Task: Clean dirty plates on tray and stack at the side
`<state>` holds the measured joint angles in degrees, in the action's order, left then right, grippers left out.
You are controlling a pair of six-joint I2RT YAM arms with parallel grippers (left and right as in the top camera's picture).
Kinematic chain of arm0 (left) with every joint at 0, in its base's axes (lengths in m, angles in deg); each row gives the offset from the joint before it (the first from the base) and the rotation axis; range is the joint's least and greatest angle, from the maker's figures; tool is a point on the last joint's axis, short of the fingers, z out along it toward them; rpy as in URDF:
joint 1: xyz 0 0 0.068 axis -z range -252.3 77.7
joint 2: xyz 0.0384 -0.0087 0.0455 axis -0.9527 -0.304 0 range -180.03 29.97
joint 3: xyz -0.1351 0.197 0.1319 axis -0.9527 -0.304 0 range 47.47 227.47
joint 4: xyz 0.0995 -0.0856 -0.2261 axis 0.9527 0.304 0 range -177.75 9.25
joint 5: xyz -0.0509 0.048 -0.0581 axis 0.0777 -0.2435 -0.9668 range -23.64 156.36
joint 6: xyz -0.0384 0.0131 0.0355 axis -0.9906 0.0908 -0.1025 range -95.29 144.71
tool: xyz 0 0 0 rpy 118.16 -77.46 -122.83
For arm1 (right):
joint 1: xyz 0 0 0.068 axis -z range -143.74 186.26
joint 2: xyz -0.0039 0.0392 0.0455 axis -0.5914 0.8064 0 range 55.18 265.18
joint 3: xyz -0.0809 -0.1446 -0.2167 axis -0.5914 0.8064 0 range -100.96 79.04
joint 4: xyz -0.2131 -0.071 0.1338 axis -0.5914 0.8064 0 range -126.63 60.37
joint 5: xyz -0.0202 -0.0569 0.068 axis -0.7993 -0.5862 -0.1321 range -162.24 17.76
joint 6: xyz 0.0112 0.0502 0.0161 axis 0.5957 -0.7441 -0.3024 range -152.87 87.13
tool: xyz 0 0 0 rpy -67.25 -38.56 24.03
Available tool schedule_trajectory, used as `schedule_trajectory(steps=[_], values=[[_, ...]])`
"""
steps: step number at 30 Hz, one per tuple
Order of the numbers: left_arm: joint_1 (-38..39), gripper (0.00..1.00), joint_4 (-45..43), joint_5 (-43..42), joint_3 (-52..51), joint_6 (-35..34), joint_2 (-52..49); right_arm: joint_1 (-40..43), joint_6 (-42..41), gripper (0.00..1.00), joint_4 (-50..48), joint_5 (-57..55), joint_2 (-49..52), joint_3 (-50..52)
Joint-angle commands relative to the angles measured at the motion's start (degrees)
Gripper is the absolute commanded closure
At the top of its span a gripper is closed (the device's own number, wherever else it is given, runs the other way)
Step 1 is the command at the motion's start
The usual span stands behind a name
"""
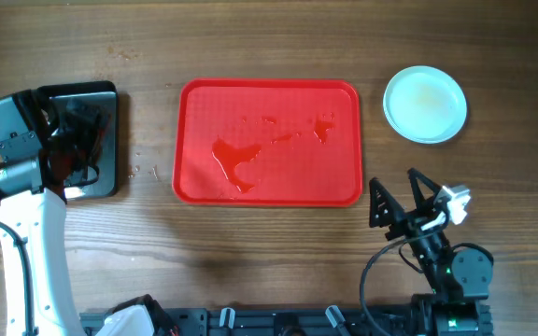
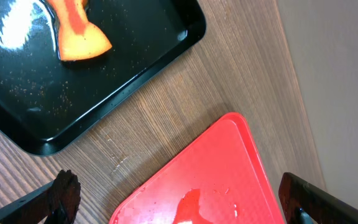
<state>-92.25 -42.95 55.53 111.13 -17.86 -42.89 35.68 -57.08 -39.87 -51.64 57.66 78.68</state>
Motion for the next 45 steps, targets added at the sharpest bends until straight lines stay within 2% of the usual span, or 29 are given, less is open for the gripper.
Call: schedule_trajectory(steps=[1, 13, 15, 18, 26, 45], values=[[-0.20, 0.00, -0.13, -0.70, 0.22, 0.11, 0.37, 0.35, 10.86, 0.00, 0.50, 0.85, -2.32, 0.07], [-0.20, 0.00, -0.13, -0.70, 0.22, 0.11, 0.37, 0.61, 27.08, 0.00, 2.08, -5.68, -2.32, 0.07], [-0.20, 0.00, -0.13, -0.70, 0.22, 0.11, 0.37, 0.61, 26.45, 0.00, 2.73, -9.66, -2.32, 0.00], [-0.20, 0.00, -0.13, -0.70, 0.22, 0.11, 0.37, 0.61, 20.70, 0.00, 3.37, -16.15, -2.32, 0.00], [-0.20, 0.00, -0.13, -0.70, 0.22, 0.11, 0.37, 0.61, 24.72, 0.00, 3.48, -16.59, -2.32, 0.00], [-0.20, 0.00, -0.13, -0.70, 0.22, 0.11, 0.37, 0.61, 24.61, 0.00, 3.15, -15.72, -2.27, 0.00]])
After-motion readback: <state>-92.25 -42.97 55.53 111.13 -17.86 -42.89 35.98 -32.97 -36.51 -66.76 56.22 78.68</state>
